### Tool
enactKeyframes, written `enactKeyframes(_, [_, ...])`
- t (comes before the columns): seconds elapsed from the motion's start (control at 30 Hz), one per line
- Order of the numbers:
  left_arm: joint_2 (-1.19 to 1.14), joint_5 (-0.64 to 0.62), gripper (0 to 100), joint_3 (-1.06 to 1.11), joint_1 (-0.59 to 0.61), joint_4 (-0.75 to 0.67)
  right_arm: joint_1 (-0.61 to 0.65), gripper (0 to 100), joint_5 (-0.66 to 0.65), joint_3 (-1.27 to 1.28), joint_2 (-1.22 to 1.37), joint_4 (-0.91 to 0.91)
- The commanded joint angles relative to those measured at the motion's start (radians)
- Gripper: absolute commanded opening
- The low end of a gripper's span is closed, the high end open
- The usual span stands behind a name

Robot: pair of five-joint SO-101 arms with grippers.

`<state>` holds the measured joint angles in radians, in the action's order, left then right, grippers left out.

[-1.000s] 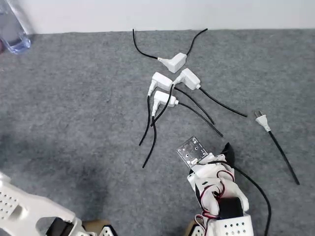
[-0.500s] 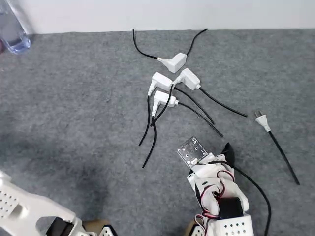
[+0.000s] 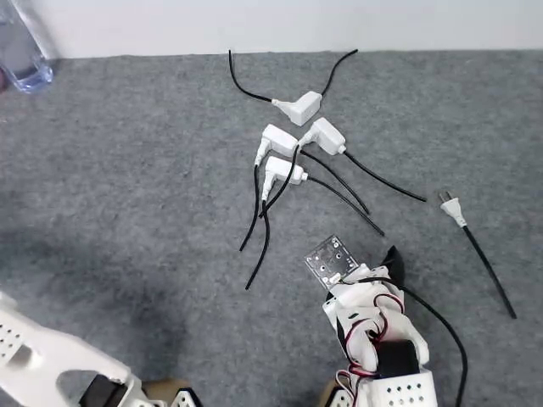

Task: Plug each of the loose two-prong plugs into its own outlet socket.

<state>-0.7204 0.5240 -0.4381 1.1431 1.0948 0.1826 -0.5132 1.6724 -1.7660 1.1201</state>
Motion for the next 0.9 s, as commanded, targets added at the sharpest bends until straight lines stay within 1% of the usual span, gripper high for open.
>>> enactKeyframes(0.0, [0.014,-0.086,22,-0.179,0.04,0.178,0.008,40.9,0.002,0.014,-0.013,0.005])
enactKeyframes(0.07, [0.012,-0.084,29,-0.223,0.054,0.238,0.008,40.9,0.002,0.014,-0.013,0.005])
enactKeyframes(0.13, [0.012,-0.086,29,-0.228,0.066,0.249,0.008,40.9,0.002,0.014,-0.013,0.005])
enactKeyframes(0.33, [-0.04,-0.192,28,-0.234,0.087,0.242,0.008,40.9,0.002,0.014,-0.013,0.005])
enactKeyframes(0.47, [-0.121,-0.244,28,-0.236,0.087,0.164,0.008,40.9,0.002,0.014,-0.013,0.007])
enactKeyframes(0.57, [-0.163,-0.255,28,-0.236,0.087,0.109,0.008,40.9,0.002,0.014,-0.013,0.007])
enactKeyframes(0.73, [-0.186,-0.29,28,-0.236,0.087,0.061,0.008,40.9,0.002,0.014,-0.013,0.007])
enactKeyframes(0.87, [-0.186,-0.292,28,-0.269,0.087,0.044,0.008,40.9,0.002,0.014,-0.013,0.007])
